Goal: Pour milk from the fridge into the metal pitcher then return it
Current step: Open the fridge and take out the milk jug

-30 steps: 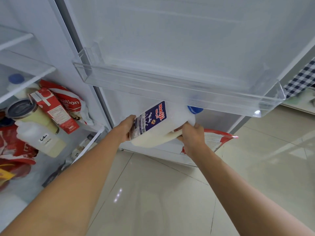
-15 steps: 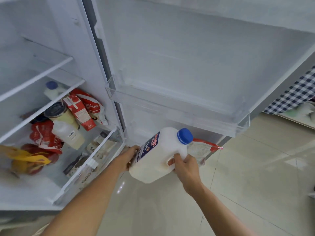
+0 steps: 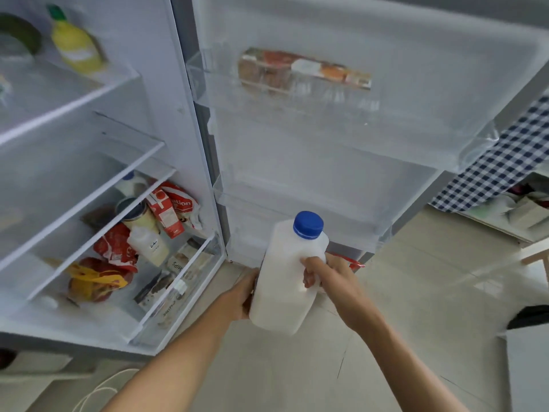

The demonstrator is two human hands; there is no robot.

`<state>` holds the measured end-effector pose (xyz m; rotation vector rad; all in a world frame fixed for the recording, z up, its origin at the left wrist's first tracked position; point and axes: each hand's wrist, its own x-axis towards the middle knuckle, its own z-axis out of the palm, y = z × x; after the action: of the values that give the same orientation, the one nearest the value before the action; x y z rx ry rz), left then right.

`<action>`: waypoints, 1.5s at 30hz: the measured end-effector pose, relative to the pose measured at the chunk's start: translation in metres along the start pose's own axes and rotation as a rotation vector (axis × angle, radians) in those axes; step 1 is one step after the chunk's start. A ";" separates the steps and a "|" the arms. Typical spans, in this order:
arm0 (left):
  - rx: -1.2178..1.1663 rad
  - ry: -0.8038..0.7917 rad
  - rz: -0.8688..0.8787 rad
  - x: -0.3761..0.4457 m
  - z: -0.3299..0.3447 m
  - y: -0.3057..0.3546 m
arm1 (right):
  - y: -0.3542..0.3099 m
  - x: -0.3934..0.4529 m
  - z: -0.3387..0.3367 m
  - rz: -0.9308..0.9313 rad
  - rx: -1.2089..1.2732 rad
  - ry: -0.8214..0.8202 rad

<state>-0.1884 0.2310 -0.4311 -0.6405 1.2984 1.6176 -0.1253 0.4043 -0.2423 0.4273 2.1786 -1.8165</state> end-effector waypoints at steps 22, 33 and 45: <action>0.220 -0.203 0.139 -0.200 0.196 0.072 | -0.130 -0.144 -0.133 -0.222 0.290 0.250; 0.274 -0.249 0.175 -0.155 0.358 0.079 | -0.118 -0.156 -0.288 -0.230 0.405 0.383; 0.359 -0.215 0.214 -0.128 0.464 0.109 | -0.118 -0.139 -0.399 -0.241 0.448 0.385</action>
<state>-0.1614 0.6238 -0.1338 -0.1089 1.4833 1.5187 -0.0522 0.7702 -0.0112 0.6806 2.1107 -2.5540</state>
